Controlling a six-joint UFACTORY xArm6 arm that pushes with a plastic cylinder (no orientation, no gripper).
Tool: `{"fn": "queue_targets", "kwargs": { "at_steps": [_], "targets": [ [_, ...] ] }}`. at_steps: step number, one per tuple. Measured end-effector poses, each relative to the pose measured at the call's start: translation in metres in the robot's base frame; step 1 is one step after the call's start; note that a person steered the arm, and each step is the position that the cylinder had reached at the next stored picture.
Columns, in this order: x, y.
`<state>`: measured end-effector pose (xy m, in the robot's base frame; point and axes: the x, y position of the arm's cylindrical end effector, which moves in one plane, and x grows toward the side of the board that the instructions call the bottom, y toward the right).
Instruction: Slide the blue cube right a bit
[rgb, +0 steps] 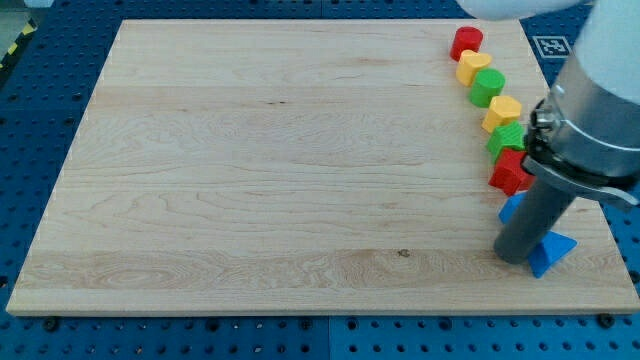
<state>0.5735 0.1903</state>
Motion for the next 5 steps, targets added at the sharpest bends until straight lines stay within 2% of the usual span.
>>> {"fn": "queue_targets", "kwargs": {
  "at_steps": [3,5],
  "targets": [
    [0.012,0.033],
    [0.012,-0.010]
  ]
}}
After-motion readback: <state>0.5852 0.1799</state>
